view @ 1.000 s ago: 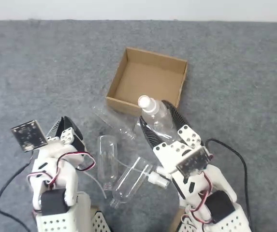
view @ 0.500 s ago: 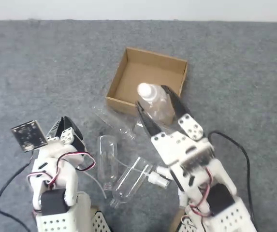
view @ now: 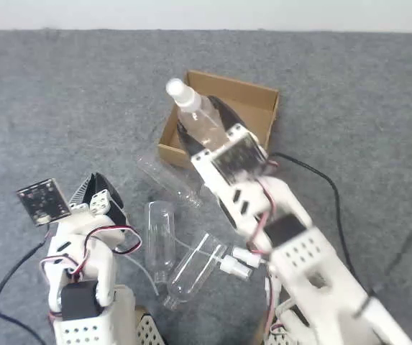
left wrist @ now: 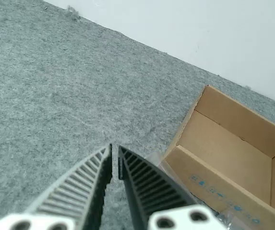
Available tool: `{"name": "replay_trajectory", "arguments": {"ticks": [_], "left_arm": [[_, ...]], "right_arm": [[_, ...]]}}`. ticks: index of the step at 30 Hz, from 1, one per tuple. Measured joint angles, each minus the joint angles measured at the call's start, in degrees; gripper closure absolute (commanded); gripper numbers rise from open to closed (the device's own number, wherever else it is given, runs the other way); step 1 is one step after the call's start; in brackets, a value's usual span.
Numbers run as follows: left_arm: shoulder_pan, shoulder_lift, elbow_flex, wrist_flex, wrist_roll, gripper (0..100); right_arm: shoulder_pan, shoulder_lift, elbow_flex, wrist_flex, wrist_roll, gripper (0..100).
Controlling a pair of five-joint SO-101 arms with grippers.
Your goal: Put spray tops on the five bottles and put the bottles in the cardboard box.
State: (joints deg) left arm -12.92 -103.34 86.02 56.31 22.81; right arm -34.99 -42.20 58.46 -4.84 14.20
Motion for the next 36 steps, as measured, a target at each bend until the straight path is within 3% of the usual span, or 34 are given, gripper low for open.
{"name": "replay_trajectory", "arguments": {"ticks": [11,27,32,36], "left_arm": [[0.00,0.00,0.00,0.00,0.00,99],[0.00,0.00,0.00,0.00,0.00,99],[0.00,0.00,0.00,0.00,0.00,99],[0.00,0.00,0.00,0.00,0.00,99]], "right_arm": [[1.14,26.37,-16.44,-1.67,0.00,99.2],[4.22,51.52,-37.27,-2.11,-2.02,99.2],[6.24,57.23,-40.35,-10.37,-9.14,99.2],[6.51,61.27,-40.44,-18.37,-10.02,99.2]]}}
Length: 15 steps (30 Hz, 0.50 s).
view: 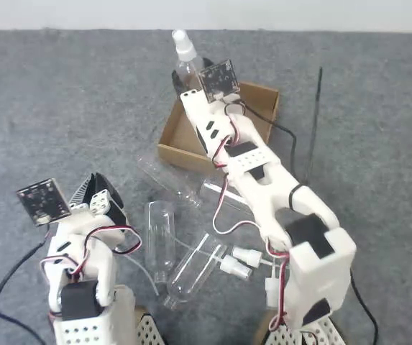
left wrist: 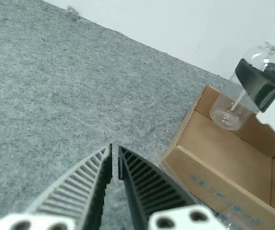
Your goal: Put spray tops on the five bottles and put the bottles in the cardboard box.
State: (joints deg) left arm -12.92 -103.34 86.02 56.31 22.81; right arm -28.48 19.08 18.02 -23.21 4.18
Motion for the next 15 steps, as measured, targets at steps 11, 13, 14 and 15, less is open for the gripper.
{"name": "replay_trajectory", "arguments": {"ticks": [11,13,14,15], "left_arm": [[0.00,0.00,0.00,0.00,0.00,99],[0.00,0.00,0.00,0.00,0.00,99],[0.00,0.00,0.00,0.00,0.00,99],[0.00,0.00,0.26,0.00,0.00,99]], "right_arm": [[-0.35,13.80,-7.65,-6.95,-0.35,99.2],[0.09,16.53,-9.93,-6.95,-0.35,99.2],[0.26,17.85,-11.08,-6.95,-0.35,99.2],[0.62,19.16,-12.48,-6.95,-0.35,99.2]]}}
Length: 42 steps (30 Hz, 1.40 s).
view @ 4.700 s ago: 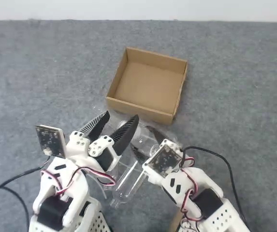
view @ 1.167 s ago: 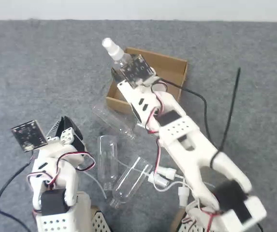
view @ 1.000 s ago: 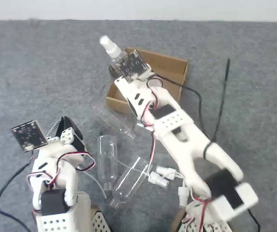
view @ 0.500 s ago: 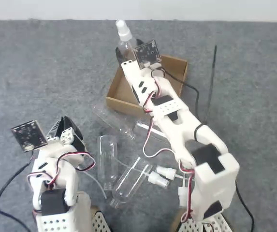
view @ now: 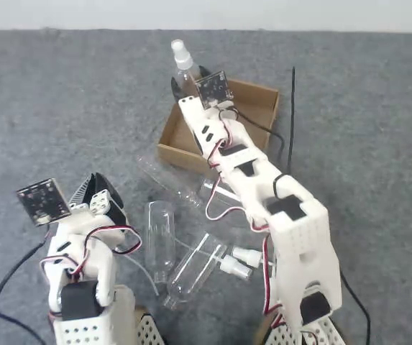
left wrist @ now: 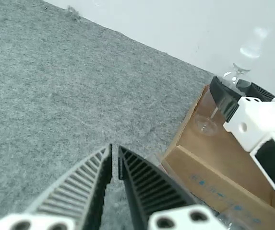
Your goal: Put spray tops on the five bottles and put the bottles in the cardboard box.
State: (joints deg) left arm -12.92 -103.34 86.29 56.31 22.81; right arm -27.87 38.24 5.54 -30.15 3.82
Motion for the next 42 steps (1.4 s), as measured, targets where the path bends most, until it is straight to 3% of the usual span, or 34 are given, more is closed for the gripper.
{"name": "replay_trajectory", "arguments": {"ticks": [13,22,28,42], "left_arm": [[0.00,0.00,0.26,0.00,0.00,98],[0.00,0.00,0.26,0.00,0.00,98],[0.00,0.00,0.26,0.00,0.00,98],[0.00,0.00,0.26,0.00,-0.79,99]], "right_arm": [[1.41,11.96,-5.27,-12.40,-0.18,99.2],[1.49,14.15,-7.74,-13.01,-0.18,98.3],[1.49,14.24,-7.82,-13.01,-0.18,85.0],[1.49,14.24,-7.82,-13.01,-0.26,84.2]]}}
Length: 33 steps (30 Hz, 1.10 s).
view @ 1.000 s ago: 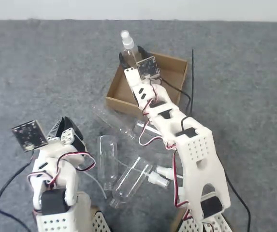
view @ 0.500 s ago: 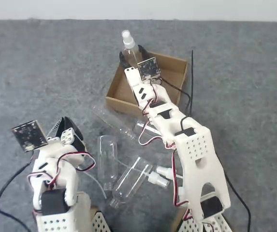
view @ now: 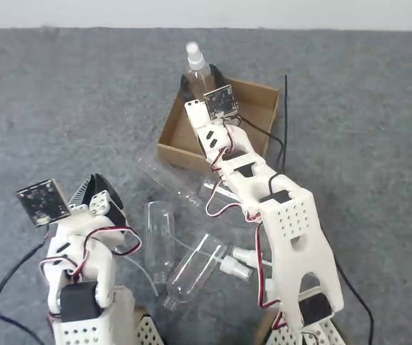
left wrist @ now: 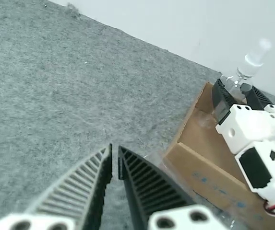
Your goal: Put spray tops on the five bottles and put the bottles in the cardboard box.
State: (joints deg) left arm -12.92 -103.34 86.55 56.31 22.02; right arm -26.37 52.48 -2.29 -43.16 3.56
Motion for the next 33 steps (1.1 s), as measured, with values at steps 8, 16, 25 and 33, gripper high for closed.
{"name": "replay_trajectory", "arguments": {"ticks": [8,16,25,33], "left_arm": [[0.00,0.00,0.88,0.00,-2.29,99],[0.00,0.00,0.88,0.00,-2.29,99],[0.00,0.00,0.88,0.00,-2.29,99],[0.00,0.00,0.88,0.00,-2.29,99]], "right_arm": [[0.00,-2.11,0.97,4.66,0.00,72.3],[-0.18,-4.75,1.67,13.27,-5.19,74.6],[-0.44,-10.11,9.49,10.73,-5.54,75.2],[-1.14,-16.79,16.97,10.37,-5.54,75.2]]}}
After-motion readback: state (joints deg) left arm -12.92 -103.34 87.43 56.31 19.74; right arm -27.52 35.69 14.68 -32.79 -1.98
